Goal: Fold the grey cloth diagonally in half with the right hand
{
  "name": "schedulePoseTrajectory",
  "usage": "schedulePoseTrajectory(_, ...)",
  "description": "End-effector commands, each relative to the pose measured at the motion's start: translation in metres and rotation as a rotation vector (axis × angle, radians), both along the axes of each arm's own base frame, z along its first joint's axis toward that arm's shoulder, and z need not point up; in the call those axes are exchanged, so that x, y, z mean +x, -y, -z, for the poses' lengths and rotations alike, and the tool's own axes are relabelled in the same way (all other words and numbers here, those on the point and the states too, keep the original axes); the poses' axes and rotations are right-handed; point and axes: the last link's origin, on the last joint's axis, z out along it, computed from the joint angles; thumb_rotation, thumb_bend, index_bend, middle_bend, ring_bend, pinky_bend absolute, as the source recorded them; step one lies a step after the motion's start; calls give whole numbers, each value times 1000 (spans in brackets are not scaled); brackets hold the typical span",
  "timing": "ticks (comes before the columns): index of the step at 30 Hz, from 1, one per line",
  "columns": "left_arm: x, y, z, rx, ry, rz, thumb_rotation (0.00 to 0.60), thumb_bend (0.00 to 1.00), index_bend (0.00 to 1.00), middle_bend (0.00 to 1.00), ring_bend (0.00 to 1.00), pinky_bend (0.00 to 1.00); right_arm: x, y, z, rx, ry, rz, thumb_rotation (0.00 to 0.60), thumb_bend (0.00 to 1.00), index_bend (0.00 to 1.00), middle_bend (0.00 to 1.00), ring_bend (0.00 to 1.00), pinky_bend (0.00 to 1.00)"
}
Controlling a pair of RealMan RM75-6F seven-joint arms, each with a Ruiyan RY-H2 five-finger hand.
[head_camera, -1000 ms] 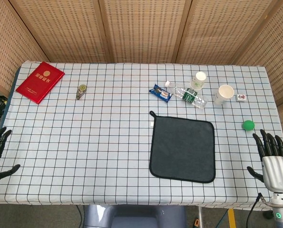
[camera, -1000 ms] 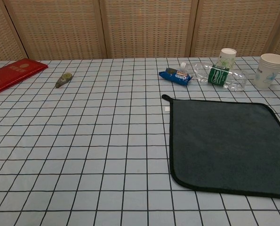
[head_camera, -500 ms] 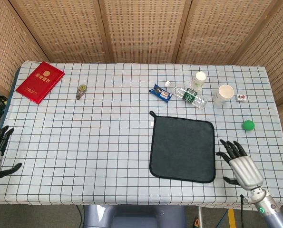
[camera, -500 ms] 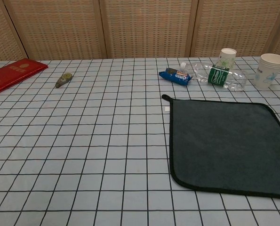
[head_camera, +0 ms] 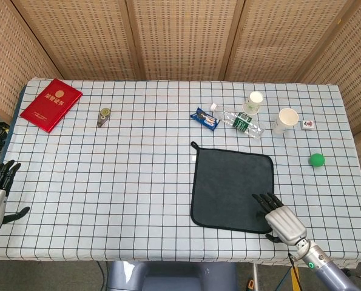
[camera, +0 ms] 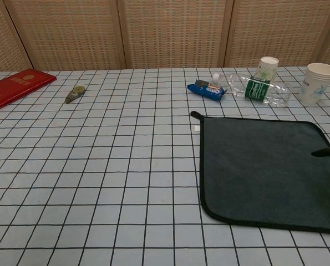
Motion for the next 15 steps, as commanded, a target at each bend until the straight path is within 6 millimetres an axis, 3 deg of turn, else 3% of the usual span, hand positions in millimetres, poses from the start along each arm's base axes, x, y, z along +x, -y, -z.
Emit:
schedulePoseTrajectory(1,0,0,0,1,4,-1,600,0,0,0,0,0,-5,-2,6,8,-12,-1,600,418,471,23,0,0)
schedulePoseTrajectory(15,3,1,0,1,7,7,600,0,0,0,0,0,-18,-9,18,23,-46,-11,600,453,486,27,0,0)
